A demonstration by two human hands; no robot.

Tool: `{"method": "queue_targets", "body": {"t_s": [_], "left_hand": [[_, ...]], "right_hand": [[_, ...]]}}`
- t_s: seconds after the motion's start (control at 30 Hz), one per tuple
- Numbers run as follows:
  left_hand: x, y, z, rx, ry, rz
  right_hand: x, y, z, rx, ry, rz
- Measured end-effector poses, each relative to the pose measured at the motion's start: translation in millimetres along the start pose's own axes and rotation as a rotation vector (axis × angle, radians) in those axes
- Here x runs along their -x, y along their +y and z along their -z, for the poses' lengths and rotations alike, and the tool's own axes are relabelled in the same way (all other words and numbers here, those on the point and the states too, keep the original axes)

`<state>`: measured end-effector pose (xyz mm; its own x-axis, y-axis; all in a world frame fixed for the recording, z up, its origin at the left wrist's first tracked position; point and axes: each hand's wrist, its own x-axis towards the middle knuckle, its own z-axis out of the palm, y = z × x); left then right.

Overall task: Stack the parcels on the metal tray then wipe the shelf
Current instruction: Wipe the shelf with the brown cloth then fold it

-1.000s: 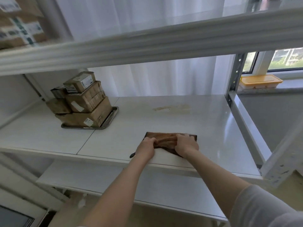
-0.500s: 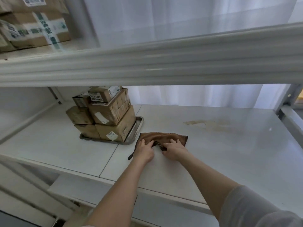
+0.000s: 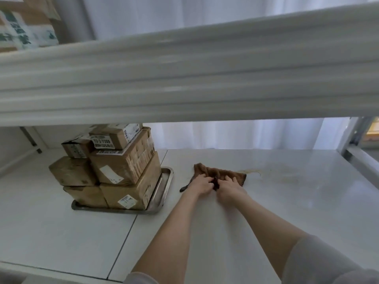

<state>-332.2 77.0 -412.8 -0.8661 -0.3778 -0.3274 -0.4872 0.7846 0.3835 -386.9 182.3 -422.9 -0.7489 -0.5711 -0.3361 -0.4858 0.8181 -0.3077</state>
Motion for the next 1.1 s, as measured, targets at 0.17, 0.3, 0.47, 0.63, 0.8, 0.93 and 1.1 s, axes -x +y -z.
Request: {"method": "queue_targets", "body": {"t_s": [0.17, 0.3, 0.47, 0.63, 0.8, 0.93, 1.1], "left_hand": [[-9.2, -10.6, 6.8, 0.024, 0.113, 0.007], [-18.1, -28.1, 7.9, -0.04, 0.176, 0.196], [-32.4, -27.8, 12.4, -0.057, 0.146, 0.234], [-40.4, 8.7, 5.1, -0.052, 0.096, 0.045], [-30.0, 28.7, -0.6, 0.149, 0.015, -0.07], [-26.2, -4.3, 10.5, 0.156, 0.169, 0.1], [-18.1, -6.6, 6.6, -0.016, 0.148, 0.303]], "right_hand": [[-14.8, -20.5, 5.0, 0.006, 0.047, -0.091], [-32.9, -44.7, -2.9, 0.047, -0.056, 0.143], [-51.7, -27.4, 15.0, 0.033, -0.069, 0.158], [-58.1, 9.2, 27.5, -0.008, 0.06, -0.117], [-57.8, 16.0, 27.1, -0.022, 0.078, -0.187], [-54.5, -5.8, 18.1, -0.006, -0.054, 0.062], [-25.7, -10.6, 12.5, -0.003, -0.171, 0.244]]}}
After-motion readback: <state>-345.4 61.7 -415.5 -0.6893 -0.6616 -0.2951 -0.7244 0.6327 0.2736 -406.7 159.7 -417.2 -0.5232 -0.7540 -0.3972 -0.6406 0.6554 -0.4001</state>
